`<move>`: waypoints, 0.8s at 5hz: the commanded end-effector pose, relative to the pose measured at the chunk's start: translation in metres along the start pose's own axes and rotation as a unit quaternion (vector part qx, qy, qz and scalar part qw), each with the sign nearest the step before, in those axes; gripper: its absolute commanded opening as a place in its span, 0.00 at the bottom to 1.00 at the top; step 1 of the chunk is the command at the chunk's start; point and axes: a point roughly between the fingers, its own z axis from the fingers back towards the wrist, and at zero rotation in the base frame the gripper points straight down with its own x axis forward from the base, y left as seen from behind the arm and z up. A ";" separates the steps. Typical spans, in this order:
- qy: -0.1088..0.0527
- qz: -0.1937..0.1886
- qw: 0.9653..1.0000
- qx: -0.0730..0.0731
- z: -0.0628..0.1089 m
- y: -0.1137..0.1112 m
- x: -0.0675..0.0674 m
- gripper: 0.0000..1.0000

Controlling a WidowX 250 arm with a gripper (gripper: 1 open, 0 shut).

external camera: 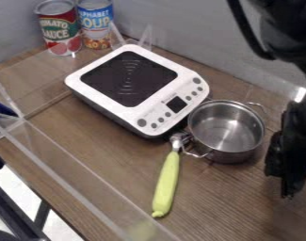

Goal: Remove silver pot from the white and black stove top and place it on the table

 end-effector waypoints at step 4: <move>0.008 0.015 1.000 -0.008 0.005 0.025 0.034 0.00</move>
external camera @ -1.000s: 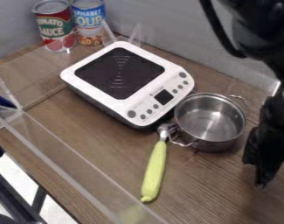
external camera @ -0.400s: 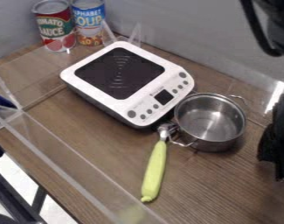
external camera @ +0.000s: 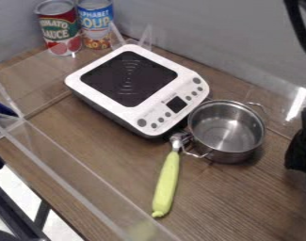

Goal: Remove silver pot from the white and black stove top and place it on the table

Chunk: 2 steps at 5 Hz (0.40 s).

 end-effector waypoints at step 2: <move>-0.004 0.012 1.000 -0.001 0.016 -0.002 0.014 0.00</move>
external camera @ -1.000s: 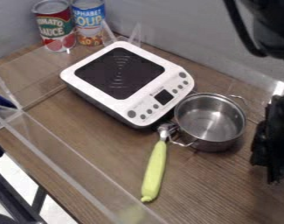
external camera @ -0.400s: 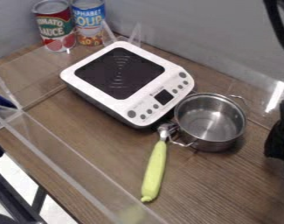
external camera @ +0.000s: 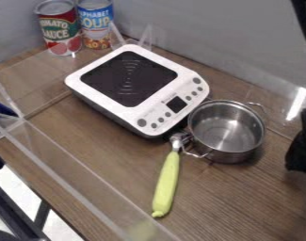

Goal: Remove silver pot from the white and black stove top and place it on the table

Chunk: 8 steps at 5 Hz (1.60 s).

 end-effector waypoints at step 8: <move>0.024 0.083 0.996 0.022 0.011 0.072 -0.033 1.00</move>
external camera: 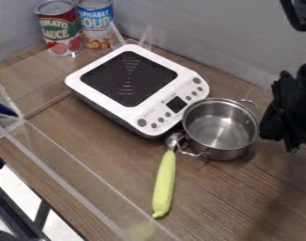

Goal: Remove silver pot from the white and black stove top and place it on the table

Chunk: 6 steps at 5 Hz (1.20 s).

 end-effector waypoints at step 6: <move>-0.021 -0.033 0.998 0.049 0.028 0.050 -0.035 1.00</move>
